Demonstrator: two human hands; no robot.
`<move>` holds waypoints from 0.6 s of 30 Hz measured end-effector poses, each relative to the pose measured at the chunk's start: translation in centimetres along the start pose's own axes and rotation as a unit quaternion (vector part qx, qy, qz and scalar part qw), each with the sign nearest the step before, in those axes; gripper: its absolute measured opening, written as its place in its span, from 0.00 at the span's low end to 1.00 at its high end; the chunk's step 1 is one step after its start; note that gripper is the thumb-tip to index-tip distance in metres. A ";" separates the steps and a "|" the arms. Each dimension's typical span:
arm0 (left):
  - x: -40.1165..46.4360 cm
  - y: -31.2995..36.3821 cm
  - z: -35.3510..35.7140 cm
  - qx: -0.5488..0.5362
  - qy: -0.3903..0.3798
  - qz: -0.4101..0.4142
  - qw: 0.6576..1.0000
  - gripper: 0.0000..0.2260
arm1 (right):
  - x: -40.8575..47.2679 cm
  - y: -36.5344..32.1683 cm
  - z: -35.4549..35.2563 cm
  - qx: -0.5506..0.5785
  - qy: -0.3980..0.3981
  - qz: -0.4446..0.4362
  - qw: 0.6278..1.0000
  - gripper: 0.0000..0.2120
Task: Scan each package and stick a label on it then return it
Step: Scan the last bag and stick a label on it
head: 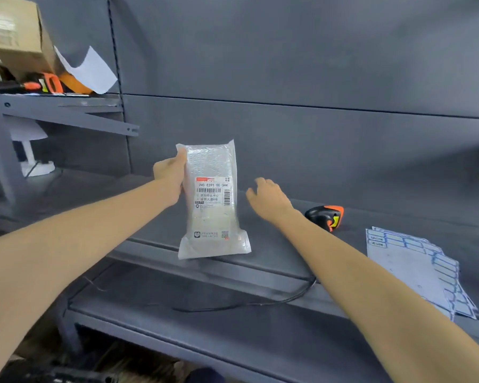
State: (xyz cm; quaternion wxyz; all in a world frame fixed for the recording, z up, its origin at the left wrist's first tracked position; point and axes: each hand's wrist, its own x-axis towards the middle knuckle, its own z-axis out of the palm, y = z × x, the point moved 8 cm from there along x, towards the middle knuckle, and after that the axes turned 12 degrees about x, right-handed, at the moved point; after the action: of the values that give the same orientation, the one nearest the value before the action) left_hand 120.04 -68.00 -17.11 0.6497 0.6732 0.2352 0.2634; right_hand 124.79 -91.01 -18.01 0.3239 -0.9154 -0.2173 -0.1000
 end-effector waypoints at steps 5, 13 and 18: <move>-0.1 0.0 6.4 0.011 -0.045 -0.002 0.999 0.26 | 0.9 3.5 -2.8 0.123 0.021 0.059 0.990 0.20; 0.1 -0.3 10.7 0.011 -0.041 -0.015 0.999 0.22 | 1.5 5.4 -4.7 0.258 0.023 0.093 0.961 0.26; -0.2 -0.3 11.2 -0.004 -0.062 -0.022 0.998 0.21 | 1.1 4.7 -2.1 0.434 -0.025 0.116 0.893 0.20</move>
State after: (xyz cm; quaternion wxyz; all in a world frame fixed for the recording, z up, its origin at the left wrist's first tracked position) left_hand 127.32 -76.55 -17.64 0.6718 0.6800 0.2081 0.2074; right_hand 127.81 -95.27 -18.58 0.6926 -0.7046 -0.1398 0.0652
